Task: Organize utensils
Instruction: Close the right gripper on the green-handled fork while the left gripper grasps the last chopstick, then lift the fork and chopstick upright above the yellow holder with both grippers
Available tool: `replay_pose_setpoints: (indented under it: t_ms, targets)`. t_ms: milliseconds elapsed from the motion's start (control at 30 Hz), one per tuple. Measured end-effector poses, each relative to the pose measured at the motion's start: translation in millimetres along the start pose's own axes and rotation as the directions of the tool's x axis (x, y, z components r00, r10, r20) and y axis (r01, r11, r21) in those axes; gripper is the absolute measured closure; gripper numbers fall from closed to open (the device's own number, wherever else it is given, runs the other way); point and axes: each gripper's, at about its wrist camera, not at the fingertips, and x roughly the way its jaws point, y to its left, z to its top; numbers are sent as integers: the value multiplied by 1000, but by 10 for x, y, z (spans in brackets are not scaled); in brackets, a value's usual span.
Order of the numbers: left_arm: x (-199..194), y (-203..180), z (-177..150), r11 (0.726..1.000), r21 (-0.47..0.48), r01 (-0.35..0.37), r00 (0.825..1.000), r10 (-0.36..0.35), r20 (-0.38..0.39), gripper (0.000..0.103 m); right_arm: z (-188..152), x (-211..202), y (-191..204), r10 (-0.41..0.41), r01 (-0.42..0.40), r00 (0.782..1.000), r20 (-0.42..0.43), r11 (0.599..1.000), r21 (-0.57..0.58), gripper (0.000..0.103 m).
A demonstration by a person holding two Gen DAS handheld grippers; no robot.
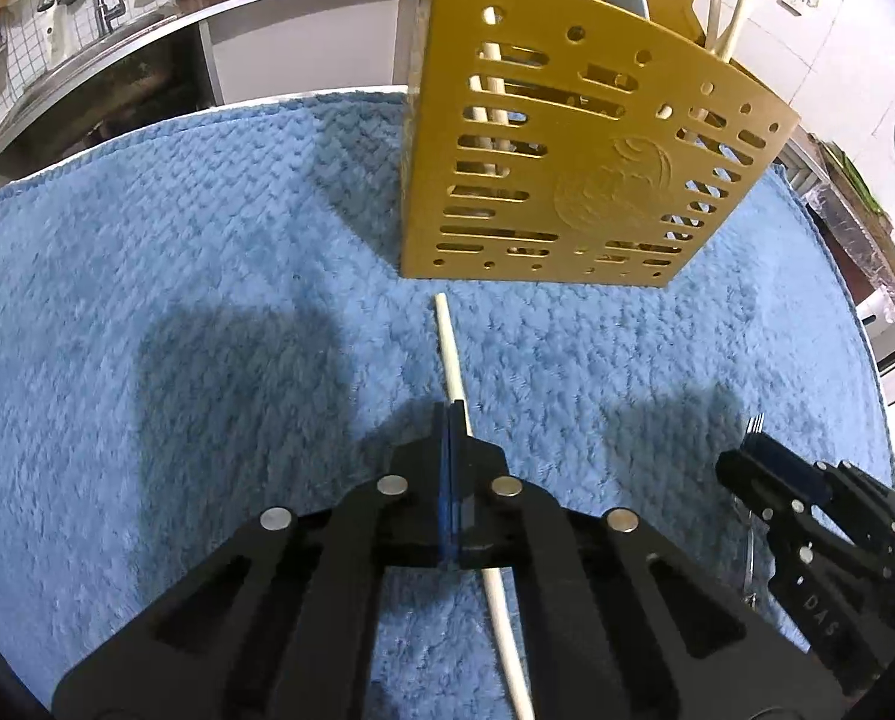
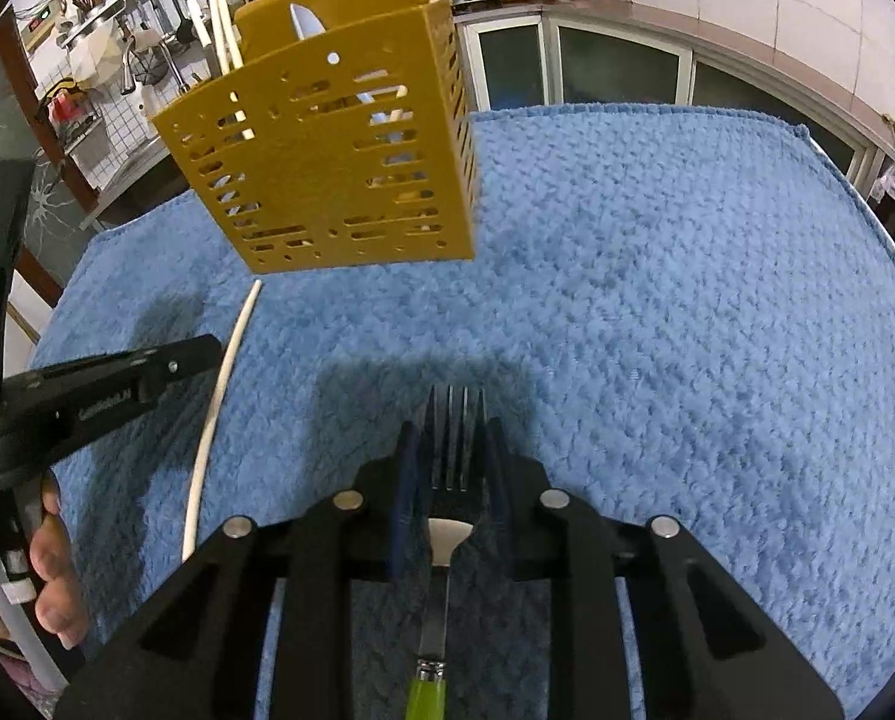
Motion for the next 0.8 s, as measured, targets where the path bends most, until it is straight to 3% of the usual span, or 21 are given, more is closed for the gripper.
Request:
replay_pose_setpoints:
  t_ms: [400,600,800]
  targets:
    - [104,-124,116,998,30,-62,998,62,-8,103,-15,-51,-240,-17,17,1000,2,1000,24,80]
    - [201,-77,143,997,40,-69,997,70,-20,93,-34,-26,-255,-12,12,1000,-1,999,32,80]
    - [300,-88,201,995,65,-82,996,84,-31,92,-44,-7,-290,-7,7,1000,-1,999,43,80]
